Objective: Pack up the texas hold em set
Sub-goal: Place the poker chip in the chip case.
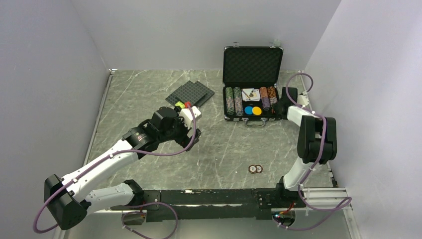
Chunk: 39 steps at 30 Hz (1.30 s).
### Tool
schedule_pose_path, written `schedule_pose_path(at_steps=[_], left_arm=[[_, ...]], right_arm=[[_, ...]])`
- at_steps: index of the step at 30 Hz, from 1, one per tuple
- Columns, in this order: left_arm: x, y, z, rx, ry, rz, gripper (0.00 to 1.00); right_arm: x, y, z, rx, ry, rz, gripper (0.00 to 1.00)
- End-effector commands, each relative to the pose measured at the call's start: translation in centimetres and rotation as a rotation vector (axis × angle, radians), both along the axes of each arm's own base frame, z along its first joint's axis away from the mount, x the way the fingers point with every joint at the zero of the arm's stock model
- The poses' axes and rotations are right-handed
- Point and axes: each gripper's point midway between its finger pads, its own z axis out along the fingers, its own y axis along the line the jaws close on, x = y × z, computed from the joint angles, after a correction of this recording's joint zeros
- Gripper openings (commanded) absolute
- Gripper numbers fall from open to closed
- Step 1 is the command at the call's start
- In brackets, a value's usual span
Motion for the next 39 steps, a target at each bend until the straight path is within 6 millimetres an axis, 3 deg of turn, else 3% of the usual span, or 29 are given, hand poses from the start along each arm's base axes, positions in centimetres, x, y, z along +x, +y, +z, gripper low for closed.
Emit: schedule_pose_path(at_steps=[1,5,13,19,36,39], left_arm=[[0.6,-0.2,2.0,-0.037,-0.030,0.019,0.99],[0.6,-0.3,1.8,-0.036,-0.025,0.017,1.00],[0.5,-0.4,1.8,-0.037,-0.020,0.015,1.00],[0.6,-0.4,1.6,-0.034,-0.017,0.014,0.99],[0.6,-0.3,1.5,-0.030,-0.016,0.017,0.99],[0.6,-0.4,1.5,-0.030,-0.015,0.014,0.99]], right_arm=[[2.7,-0.1,3.1,0.005,-0.116,-0.002,0.37],[2.5,-0.3,3.5,-0.004,-0.123,-0.009,0.43],[2.5,-0.6,3.8,-0.027,-0.129,-0.009,0.44],[3.3,-0.6,3.8,-0.032,-0.152,0.002,0.52],[5.2,-0.3,3.6,-0.005,-0.180,0.002,0.55],[4.8,-0.4,4.0,-0.006,-0.191,-0.005,0.64]])
